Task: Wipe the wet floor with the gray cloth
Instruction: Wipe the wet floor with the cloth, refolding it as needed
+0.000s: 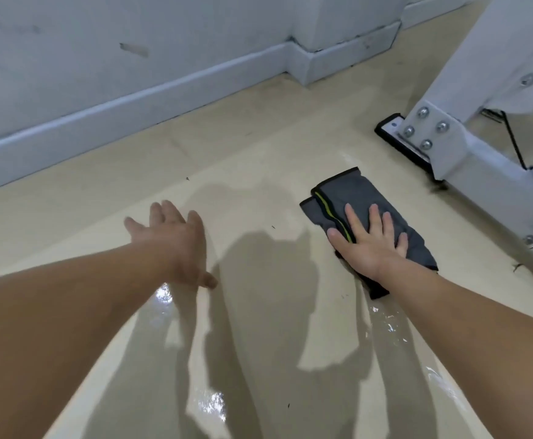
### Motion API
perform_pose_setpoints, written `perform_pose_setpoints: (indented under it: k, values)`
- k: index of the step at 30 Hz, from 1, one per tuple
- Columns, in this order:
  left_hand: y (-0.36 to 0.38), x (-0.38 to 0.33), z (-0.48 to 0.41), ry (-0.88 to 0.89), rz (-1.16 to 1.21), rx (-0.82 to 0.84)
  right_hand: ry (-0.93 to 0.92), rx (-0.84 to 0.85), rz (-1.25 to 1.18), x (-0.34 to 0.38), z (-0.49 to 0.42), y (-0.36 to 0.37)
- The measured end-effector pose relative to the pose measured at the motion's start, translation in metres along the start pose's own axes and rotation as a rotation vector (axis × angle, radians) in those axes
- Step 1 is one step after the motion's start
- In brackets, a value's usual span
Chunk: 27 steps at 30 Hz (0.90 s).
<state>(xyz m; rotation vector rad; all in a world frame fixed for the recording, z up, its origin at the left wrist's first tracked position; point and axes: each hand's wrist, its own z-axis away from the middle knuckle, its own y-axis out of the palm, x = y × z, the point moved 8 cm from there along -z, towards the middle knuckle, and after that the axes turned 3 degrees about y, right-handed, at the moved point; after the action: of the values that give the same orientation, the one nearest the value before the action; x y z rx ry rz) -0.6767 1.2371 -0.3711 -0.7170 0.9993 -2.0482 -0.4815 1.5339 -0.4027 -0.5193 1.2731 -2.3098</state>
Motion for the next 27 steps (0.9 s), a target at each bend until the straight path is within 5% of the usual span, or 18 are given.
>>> perform_pose_setpoints:
  k: [4, 11, 23, 27]
  values:
    - [0.002, 0.015, -0.005, 0.051, -0.019, 0.012, 0.187, -0.144, -0.045, 0.011, 0.002, 0.012]
    - [0.018, 0.022, -0.005, 0.149, 0.072, -0.040, 0.311, -0.132, -0.056, 0.060, -0.021, 0.017]
    - [0.023, 0.021, -0.018, 0.159, 0.118, 0.066, -0.080, -0.027, 0.069, 0.262, -0.118, -0.020]
    - [0.021, 0.020, -0.020, 0.155, 0.133, 0.090, -0.466, 0.013, 0.265, 0.325, -0.086, 0.000]
